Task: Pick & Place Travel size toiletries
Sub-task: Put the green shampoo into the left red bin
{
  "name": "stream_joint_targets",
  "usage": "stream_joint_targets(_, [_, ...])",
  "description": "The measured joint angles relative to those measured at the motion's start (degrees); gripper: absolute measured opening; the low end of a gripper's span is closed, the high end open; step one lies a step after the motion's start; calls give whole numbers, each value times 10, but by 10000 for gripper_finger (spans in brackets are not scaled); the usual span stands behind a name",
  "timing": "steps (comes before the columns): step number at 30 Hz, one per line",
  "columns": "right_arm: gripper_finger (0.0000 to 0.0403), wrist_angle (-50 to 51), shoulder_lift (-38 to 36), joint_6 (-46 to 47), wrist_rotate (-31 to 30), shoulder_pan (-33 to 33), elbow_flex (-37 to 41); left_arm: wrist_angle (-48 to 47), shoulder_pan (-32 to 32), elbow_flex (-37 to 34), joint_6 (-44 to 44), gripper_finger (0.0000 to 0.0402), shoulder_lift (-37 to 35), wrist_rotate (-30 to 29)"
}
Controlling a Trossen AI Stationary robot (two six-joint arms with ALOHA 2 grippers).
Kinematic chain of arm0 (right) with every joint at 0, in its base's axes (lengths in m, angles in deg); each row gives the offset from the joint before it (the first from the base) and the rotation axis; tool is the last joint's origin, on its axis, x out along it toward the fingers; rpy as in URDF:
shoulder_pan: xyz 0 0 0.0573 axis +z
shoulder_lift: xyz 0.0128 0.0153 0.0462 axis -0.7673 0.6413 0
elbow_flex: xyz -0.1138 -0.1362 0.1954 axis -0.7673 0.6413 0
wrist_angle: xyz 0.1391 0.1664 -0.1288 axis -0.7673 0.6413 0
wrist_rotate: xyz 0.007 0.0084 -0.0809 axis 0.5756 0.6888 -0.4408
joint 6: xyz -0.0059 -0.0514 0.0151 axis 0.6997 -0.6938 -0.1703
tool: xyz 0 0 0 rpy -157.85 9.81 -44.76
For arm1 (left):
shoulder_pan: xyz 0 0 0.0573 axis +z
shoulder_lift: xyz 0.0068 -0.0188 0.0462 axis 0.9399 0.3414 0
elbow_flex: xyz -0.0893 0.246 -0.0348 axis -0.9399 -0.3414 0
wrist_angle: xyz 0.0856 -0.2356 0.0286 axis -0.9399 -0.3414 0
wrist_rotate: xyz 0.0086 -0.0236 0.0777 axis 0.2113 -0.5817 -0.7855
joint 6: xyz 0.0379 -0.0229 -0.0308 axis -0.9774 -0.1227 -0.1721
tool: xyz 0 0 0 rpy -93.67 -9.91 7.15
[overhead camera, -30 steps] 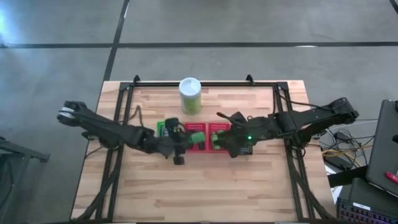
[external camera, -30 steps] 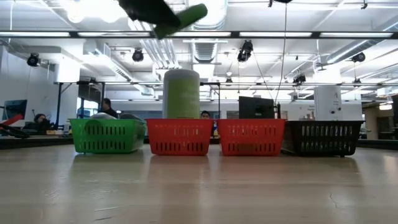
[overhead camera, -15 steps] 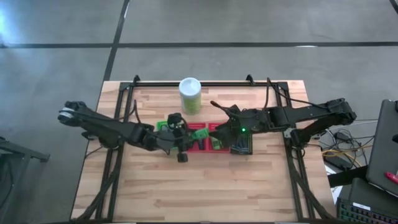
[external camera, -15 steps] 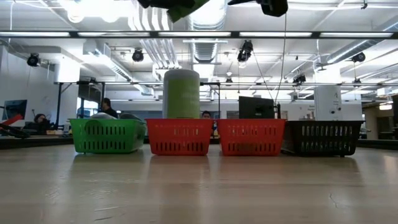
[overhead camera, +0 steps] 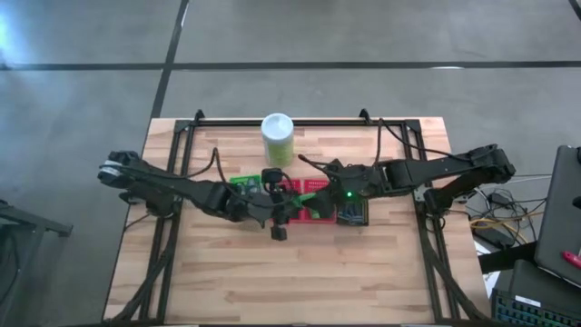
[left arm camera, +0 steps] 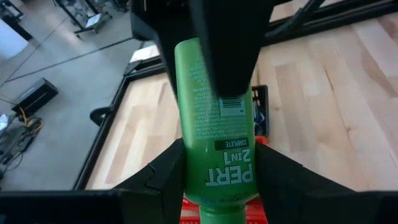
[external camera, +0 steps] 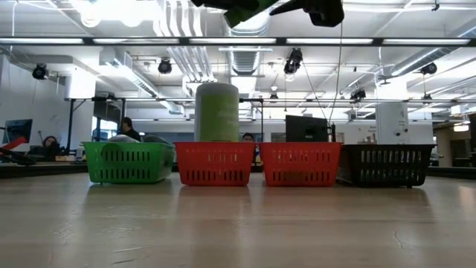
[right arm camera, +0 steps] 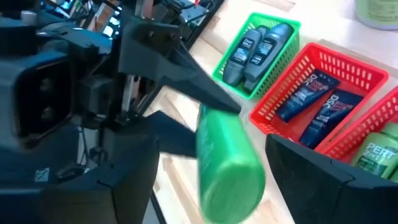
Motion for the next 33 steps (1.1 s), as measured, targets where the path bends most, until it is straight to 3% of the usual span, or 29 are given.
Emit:
stream_joint_targets(12, [228, 38, -3, 28, 28, 0, 1, -10, 3, 1, 2, 165, -1, -13])
stream_joint_targets(25, [210, 31, 2, 25, 29, -13, 2, 0, 5, 0, -1, 165, -1, -4])
stream_joint_targets(33, [125, 29, 2, 22, 26, -14, 2, -5, 5, -3, -3, 170, -1, -4])
